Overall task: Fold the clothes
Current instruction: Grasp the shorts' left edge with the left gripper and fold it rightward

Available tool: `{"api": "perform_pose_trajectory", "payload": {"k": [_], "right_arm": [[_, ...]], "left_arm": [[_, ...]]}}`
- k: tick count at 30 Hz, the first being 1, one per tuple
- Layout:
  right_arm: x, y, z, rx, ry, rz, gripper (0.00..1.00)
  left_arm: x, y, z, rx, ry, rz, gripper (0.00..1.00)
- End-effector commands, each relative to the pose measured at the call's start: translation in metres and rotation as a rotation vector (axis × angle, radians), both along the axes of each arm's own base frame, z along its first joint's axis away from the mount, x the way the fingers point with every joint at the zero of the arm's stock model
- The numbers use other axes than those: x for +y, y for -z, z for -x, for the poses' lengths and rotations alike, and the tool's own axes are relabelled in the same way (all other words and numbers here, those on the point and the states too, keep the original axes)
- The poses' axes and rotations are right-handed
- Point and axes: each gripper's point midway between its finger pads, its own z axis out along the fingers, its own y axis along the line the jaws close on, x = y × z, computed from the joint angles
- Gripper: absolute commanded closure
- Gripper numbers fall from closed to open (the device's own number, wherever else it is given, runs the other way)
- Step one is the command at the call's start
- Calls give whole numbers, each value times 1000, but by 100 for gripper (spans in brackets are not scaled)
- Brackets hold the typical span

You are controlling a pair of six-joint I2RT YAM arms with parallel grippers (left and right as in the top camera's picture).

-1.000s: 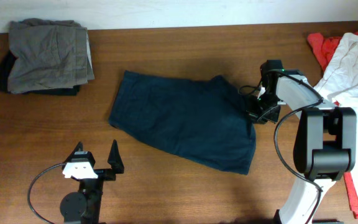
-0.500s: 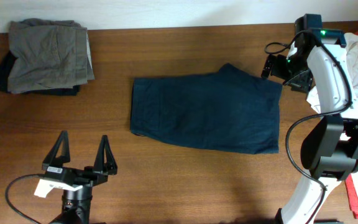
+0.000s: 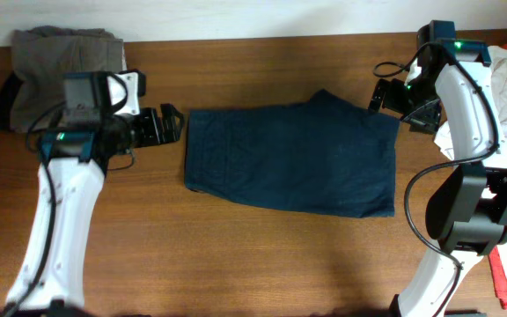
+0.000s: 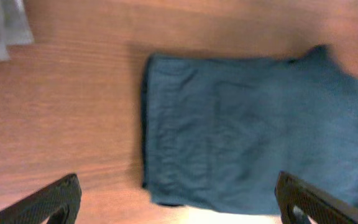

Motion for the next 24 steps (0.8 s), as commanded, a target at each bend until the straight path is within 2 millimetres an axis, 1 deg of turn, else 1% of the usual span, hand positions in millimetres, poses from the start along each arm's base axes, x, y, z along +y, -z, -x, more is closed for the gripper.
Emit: {"api": "perform_pose_trajectory", "payload": {"k": [1,2,3,4,5,6,7,8,9,10,11,15,16,17,18,19,20,22,23,24], "right_arm": [[0,-7,-2,-21,-3,1,1],[0,-7,-1,-16,-3,0,1],[1,-7,2,-4,-2,-1,2],[1,-6,3,2,-3,-2,1],[1,-6,4,5,-3,-3,1],[1,-6,5,9,-3,-3,1],[1,-6,5,9,-3,-3,1],[1,-6,5,9,-3,-3,1],[1,-6,5,9,-2,-3,1],[1,-6,5,9,-3,-3,1],[1,-6,5,9,-2,-3,1],[1,-6,6,13,-3,-3,1],[1,-6,6,13,-3,-3,1],[1,-6,6,13,-3,-3,1],[1,-6,6,12,-3,-3,1],[1,-6,6,12,-3,-3,1],[1,-6,6,13,-3,-3,1],[1,-6,8,21,-4,-4,1],[2,-6,11,33,-26,-3,1],[2,-5,14,45,-26,-5,1]], "left_arm": [[0,43,-19,115,25,-225,1],[-10,57,-22,148,50,-194,1],[-17,79,-22,205,72,-179,1],[-22,90,-23,229,90,-159,1],[-24,108,-22,272,96,-160,1],[-24,130,-21,325,99,-164,1],[-24,143,-20,359,102,-164,1],[-29,155,-17,393,118,-134,1],[-39,165,-15,417,159,-85,1],[-45,173,-13,437,174,-53,1],[-46,183,-11,461,176,-50,1],[-48,209,-5,524,184,-34,2],[-52,212,-4,530,193,-11,8],[-54,212,-6,524,196,-2,22],[-57,210,-6,522,202,17,39],[-59,210,-5,525,206,26,62],[-56,211,-5,527,196,12,97],[-36,212,-5,566,96,-48,99],[-20,208,-1,603,47,-96,99],[4,194,2,644,-29,-170,99]]}}
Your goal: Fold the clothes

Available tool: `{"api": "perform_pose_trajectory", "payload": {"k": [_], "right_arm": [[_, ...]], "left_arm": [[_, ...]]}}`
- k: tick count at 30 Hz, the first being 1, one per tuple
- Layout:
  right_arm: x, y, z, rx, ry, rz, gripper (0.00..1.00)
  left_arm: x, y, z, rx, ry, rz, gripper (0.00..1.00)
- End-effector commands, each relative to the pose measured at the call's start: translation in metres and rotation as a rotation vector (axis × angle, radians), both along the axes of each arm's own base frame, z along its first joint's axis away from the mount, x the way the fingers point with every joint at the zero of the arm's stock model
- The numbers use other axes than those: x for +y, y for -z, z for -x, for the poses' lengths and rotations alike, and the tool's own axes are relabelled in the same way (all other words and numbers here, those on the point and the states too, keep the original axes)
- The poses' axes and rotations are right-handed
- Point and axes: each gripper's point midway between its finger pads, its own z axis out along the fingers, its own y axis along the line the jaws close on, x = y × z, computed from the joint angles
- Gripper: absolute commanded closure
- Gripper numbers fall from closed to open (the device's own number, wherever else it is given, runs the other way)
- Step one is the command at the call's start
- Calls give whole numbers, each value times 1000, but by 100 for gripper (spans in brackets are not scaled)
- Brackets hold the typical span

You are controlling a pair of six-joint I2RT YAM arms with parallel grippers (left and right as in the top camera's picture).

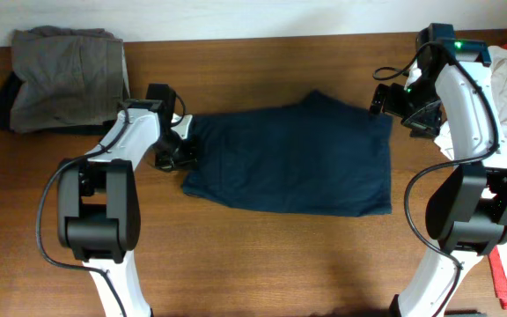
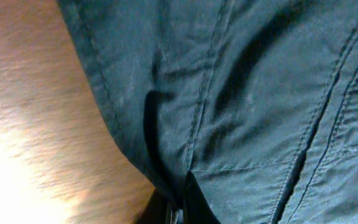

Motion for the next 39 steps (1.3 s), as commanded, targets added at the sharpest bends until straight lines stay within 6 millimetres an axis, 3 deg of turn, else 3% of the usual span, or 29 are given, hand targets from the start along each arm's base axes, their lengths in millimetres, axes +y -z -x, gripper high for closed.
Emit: {"api": "perform_pose_trajectory", "payload": {"k": [1,2,4,6,8,10,11,14,15,18,20,22,30,32,33,38,39], "right_arm": [[1,-6,4,4,-17,-1,1],[2,-6,8,19,-18,-3,1],[5,-6,11,33,-24,-6,1],[23,-6,10,34,-69,-4,1],[45,-6,9,26,-124,-3,1],[69,-6,6,11,-183,3,1],[77,-6,6,8,-190,1,1],[79,-6,6,6,-193,2,1],[79,-6,4,-2,-192,2,1],[79,-6,-2,-22,-180,1,1],[79,-6,-1,-19,-180,1,1],[80,-6,0,-15,-181,-2,1],[76,-6,-2,-21,-174,2,1],[67,-6,-4,-25,-152,2,1],[59,-6,-4,-24,-134,2,1],[49,-6,-4,-21,-108,-1,1],[49,-6,-4,-21,-108,-1,1]], "left_arm": [[71,-39,3,85,-131,-274,99],[91,-68,6,104,-180,-358,99],[99,-102,8,106,-183,-394,99],[104,-133,16,125,-182,-425,99],[112,-149,24,142,-216,-472,99],[94,-159,25,116,-213,-396,99],[82,-177,29,65,-208,-361,99],[64,-219,40,-65,-186,-338,99],[39,-231,47,-100,-146,-278,99],[-31,-229,44,-144,-3,-156,99],[-74,-216,37,-178,80,-138,99],[-98,-197,32,-168,132,-138,99],[-157,-132,35,-90,270,-168,99],[-170,-124,34,-104,296,-161,99],[-178,-118,34,-109,309,-156,93],[-187,-103,35,-93,328,-163,90],[-188,-103,35,-97,329,-160,71]]}}
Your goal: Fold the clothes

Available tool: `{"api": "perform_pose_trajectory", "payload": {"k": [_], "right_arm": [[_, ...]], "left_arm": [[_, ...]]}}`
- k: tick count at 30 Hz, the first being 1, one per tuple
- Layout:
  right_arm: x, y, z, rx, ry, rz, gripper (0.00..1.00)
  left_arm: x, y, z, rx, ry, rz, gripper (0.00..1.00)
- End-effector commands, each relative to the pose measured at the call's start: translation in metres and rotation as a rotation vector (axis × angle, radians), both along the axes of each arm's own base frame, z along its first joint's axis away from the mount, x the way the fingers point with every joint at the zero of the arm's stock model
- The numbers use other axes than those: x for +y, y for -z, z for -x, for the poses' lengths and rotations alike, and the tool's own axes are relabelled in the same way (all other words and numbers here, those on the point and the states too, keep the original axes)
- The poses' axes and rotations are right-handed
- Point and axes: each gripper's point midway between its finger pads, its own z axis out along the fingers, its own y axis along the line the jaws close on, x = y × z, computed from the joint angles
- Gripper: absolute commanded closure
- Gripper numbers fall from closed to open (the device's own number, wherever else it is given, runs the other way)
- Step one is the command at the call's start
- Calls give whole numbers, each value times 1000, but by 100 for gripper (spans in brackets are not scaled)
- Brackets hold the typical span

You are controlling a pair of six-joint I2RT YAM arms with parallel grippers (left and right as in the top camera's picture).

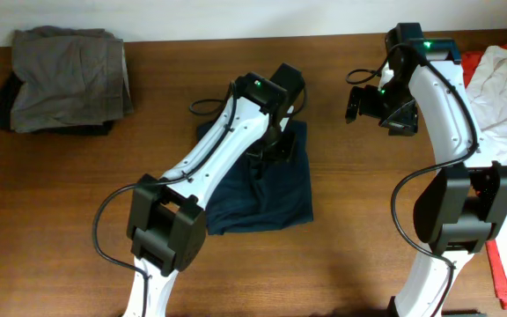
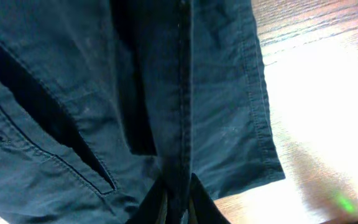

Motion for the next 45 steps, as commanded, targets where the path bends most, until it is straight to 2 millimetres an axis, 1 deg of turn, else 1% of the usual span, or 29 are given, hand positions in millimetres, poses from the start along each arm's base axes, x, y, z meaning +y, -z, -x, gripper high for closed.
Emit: {"api": "perform_pose_trajectory", "payload": {"k": [1,2,3,4,6,7,8,9,10,11,13,16,18,19,20,21,25,26,27,28,30,33,36,37,38,40,42,43,45], "right_arm": [[1,-6,-1,-14,1,-2,2],[1,-6,-1,-15,1,-2,1],[1,-6,-2,-19,1,-2,2],[1,-6,-3,-21,1,-2,1],[8,-7,-1,-16,-9,-41,1],[26,-10,1,-18,-60,-145,1],[37,-13,4,-9,-69,-203,1],[54,-16,11,11,-109,-260,4],[67,-17,18,25,-178,-268,8],[83,-15,25,31,-258,-258,9],[105,0,25,13,-347,-164,8],[142,26,28,-4,-395,-167,8],[154,47,33,7,-357,-172,13],[158,65,38,17,-346,-174,16],[162,73,41,18,-355,-186,18],[169,79,43,9,-371,-193,22],[190,92,45,-31,-427,-191,33],[192,95,46,-30,-435,-179,34],[188,102,46,-22,-439,-132,33],[181,109,46,-12,-435,-85,33],[178,117,45,3,-430,-78,33],[166,119,41,-1,-417,-24,34],[166,119,42,3,-416,-27,67],[165,119,42,3,-415,-26,86],[165,119,42,5,-415,-25,96],[159,116,42,16,-405,-13,96],[131,101,32,26,-363,72,96],[112,89,26,39,-332,122,96],[92,85,30,80,-298,148,96]], "left_arm": [[-8,0,-1,-3,6,21,70],[-8,0,0,0,7,23,68],[-12,0,4,20,10,46,59],[-18,-3,8,44,22,83,52],[-11,-15,8,59,8,89,52],[-1,-23,3,54,-15,75,52],[23,-32,-8,38,-59,32,52],[53,-32,-17,33,-115,-33,57],[75,-29,-24,39,-179,-70,67],[95,-25,-33,53,-246,-76,68],[116,-12,-40,94,-324,-87,67],[107,20,-38,196,-332,-58,67],[105,34,-41,207,-331,-65,67],[105,37,-48,185,-332,-63,67],[107,39,-56,146,-332,-76,63],[112,40,-63,109,-333,-101,62],[123,46,-72,64,-336,-158,60],[123,47,-72,64,-337,-158,59],[123,50,-72,73,-336,-162,59],[124,57,-69,93,-335,-173,58],[126,70,-63,134,-331,-196,58],[126,71,-63,136,-331,-197,58],[124,72,-69,116,-333,-187,58],[124,72,-69,115,-333,-185,58],[124,72,-69,116,-332,-187,58],[124,72,-69,117,-332,-187,58],[126,72,-68,119,-334,-189,58],[130,72,-68,127,-342,-192,58],[139,71,-68,139,-361,-196,58]]}}
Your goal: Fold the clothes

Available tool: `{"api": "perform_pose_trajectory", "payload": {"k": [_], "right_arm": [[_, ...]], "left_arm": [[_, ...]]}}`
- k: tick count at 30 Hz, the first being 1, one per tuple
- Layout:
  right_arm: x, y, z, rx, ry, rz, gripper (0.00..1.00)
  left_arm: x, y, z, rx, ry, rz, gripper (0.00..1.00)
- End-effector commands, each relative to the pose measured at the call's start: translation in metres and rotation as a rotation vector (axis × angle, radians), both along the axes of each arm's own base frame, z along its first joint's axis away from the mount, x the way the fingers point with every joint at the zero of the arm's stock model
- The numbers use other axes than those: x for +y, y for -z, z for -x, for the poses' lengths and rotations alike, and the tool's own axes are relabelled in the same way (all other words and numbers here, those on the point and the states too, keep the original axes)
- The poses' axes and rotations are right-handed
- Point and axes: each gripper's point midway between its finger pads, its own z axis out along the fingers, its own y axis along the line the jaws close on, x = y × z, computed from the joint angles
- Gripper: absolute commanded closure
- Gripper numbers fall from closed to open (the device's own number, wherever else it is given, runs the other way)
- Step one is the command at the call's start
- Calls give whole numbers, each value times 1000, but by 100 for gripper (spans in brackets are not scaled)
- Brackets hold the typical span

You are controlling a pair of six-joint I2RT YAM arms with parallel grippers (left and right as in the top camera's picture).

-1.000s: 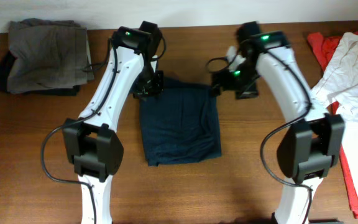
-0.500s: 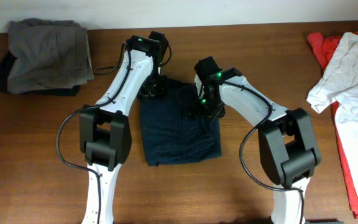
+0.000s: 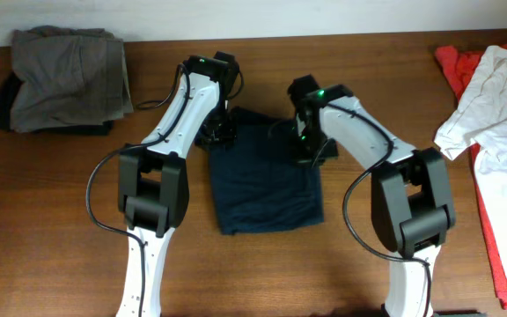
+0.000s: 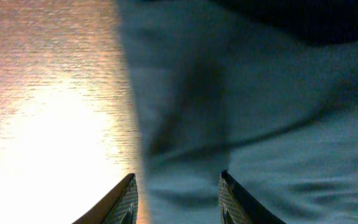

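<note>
Dark blue shorts point(image 3: 267, 185) lie folded in half at the middle of the brown table point(image 3: 60, 229). My left gripper point(image 3: 219, 134) is at their upper left corner. The left wrist view shows it open point(image 4: 178, 190), its fingertips point(image 4: 127, 198) straddling the left edge of the blue fabric point(image 4: 260, 112), with nothing gripped. My right gripper point(image 3: 310, 148) points down at the shorts' upper right edge; its jaws are too small to read from overhead.
A folded grey garment point(image 3: 69, 75) on a dark one sits at the far left corner. White point(image 3: 487, 88) and red clothes lie heaped along the right edge. Both arms lean in over the table's middle.
My left gripper has let go of the shorts and now stands open at their upper left corner. The right arm has come from above bare table down onto the shorts' upper right edge.
The shorts first lay spread flat, my left gripper open beside their left end. Then it was shut on that end. Then it held the end over the right half, doubling the shorts. Now they lie folded, released, with both grippers at their top edge.
</note>
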Motion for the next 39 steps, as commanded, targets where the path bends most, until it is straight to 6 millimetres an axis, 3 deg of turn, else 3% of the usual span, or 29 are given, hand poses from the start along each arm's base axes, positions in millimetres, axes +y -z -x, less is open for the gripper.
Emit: {"api": "perform_pose_trajectory", "payload": {"k": [1,2,4,5,6,7,8,9,12,13,16,19,24,27,30,31,37,39], "right_arm": [[-38,-4,-7,2,58,86,96],[-47,-1,-3,13,58,119,91],[-64,-2,3,32,71,204,64],[-73,-4,7,47,76,234,19],[-87,-7,9,59,87,281,1],[-97,-10,9,66,140,290,1],[-108,-13,6,63,206,281,1],[-117,-16,0,55,242,262,1],[-158,-31,-17,29,406,153,1],[-183,-35,-22,17,492,101,1],[-221,-35,-17,20,602,72,1],[-258,-35,-7,24,698,71,1],[-265,-35,-7,17,715,71,1],[-265,-35,-5,24,715,72,1],[-265,-35,-5,22,715,72,1],[-265,-35,-6,19,715,72,1],[-267,-35,-10,0,715,72,1],[-267,-35,-10,2,715,71,1]], "left_arm": [[20,2,-2,16,-46,-22,58],[23,2,-3,16,-53,-22,58],[28,-5,2,41,-61,-29,58],[29,-14,5,50,-63,-31,58],[27,-29,8,54,-66,-13,57],[21,-36,10,65,-69,22,37],[7,-38,14,89,-74,102,5],[-3,-37,13,94,-64,162,1],[-27,-34,16,127,-48,303,1],[-32,-34,19,133,-35,313,1],[-36,-25,21,137,-22,313,1],[-32,-7,38,203,-2,296,1],[-35,-2,44,195,53,215,1],[-28,-10,63,243,86,126,1],[-12,-72,52,51,69,67,1],[-10,-80,52,26,75,53,1],[-5,-35,66,31,62,34,1],[1,-34,81,8,62,43,1]]}}
